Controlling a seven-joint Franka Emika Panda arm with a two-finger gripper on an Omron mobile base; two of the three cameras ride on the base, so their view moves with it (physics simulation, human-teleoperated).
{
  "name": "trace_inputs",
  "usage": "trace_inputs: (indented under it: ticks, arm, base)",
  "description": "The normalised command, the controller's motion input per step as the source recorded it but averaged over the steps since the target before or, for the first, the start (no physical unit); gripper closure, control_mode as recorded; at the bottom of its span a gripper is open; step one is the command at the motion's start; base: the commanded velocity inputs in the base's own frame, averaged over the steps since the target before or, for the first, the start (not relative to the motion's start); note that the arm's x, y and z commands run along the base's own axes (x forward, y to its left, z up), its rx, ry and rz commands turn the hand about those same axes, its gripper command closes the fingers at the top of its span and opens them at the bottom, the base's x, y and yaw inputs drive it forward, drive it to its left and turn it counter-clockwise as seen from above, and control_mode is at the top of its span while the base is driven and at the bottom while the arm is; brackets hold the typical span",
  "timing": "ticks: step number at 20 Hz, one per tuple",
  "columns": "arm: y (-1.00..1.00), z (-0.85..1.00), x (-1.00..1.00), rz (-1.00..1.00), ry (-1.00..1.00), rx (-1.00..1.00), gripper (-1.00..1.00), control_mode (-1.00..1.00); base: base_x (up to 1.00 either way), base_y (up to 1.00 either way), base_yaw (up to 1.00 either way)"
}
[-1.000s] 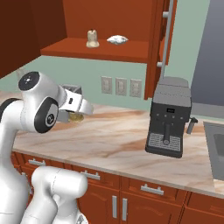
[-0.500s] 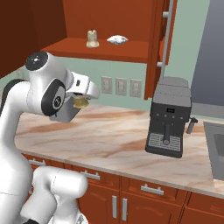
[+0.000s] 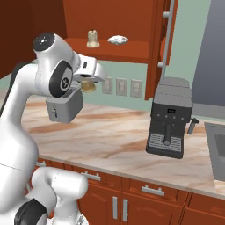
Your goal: Pick the candle and candle from the dining table and place them in the open cabinet. Close the cabinet after placing the objects.
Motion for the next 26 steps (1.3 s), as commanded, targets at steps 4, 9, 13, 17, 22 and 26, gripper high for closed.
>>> trace_inputs:
  ticks: [4,9,13,17,22,26]
  arm:
    - [-0.09,0.08,0.40,0.00,-0.08,-0.01,1.00,-1.00]
    - [-0.10,0.20,0.35,0.00,-0.12,-0.02,1.00,-1.00]
    - [-0.08,0.23,0.34,0.00,-0.12,-0.02,1.00,-1.00]
    - [-0.03,0.12,0.40,0.00,-0.06,0.00,1.00,-1.00]
    - [-0.01,0.28,0.36,0.00,-0.02,0.00,1.00,-1.00]
    - [0.00,0.30,0.19,0.00,0.00,0.00,1.00,-1.00]
  base:
    - [0.00,0.00,0.00]
    - [0.00,0.00,0.00]
    - [0.00,0.00,0.00]
    - [0.00,0.00,0.00]
    - [0.00,0.00,0.00]
    - [0.00,0.00,0.00]
